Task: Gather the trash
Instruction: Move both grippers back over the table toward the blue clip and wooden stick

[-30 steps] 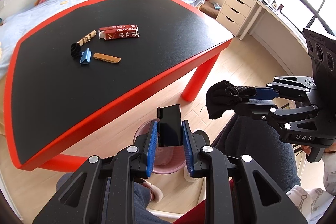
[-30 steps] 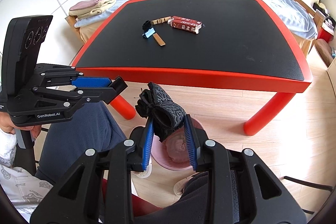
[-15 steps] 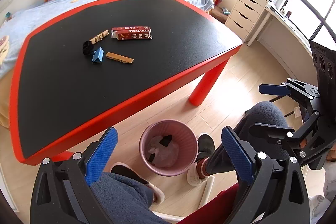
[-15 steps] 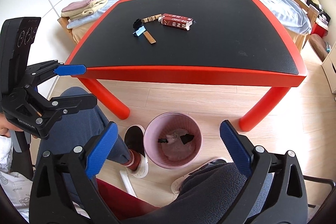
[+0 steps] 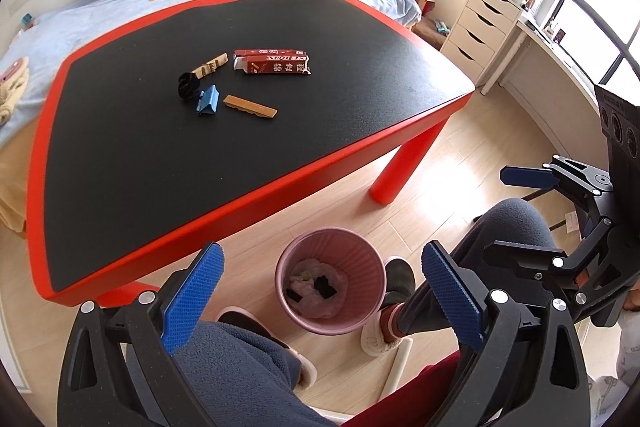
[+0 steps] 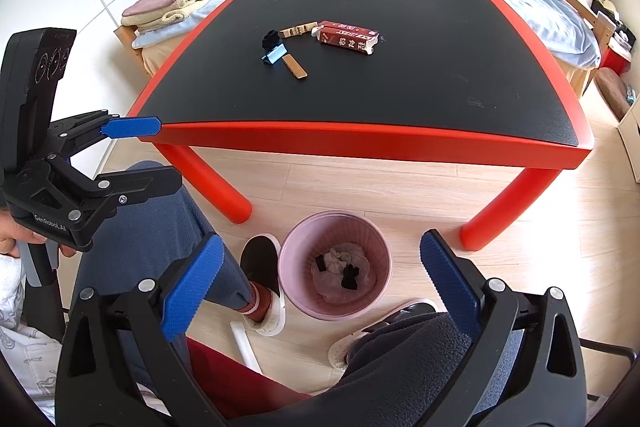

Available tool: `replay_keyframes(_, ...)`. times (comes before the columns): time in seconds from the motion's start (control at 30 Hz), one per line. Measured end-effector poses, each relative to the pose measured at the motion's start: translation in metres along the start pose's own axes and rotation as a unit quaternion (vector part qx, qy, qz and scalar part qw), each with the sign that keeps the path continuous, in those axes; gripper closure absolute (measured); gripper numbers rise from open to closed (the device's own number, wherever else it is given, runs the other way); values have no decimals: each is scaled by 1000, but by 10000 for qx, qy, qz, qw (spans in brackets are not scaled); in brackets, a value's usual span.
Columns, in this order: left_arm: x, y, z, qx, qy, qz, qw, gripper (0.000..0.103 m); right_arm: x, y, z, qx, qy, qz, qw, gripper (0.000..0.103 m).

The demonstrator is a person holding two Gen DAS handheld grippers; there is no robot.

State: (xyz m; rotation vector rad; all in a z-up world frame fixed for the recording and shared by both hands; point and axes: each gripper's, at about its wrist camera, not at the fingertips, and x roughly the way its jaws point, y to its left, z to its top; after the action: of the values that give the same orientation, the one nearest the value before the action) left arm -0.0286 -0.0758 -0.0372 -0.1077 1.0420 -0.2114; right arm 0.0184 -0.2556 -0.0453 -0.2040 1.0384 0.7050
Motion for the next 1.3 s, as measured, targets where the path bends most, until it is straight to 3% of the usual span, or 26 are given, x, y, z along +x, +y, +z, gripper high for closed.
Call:
replay_keyframes(0.6,-5,42,37,-202,-220,273,9992,8,9,14,56,-509,-99,175,9985,6)
replay_keyframes(0.97,21,74,64,-308,-133,366,9988,8,48,20,100,-915,63,220,9955,6)
replay_keyframes(1.3,57,98,81,-436,67,399,9982,8,94,19,121,-1194,269,235,9922,6)
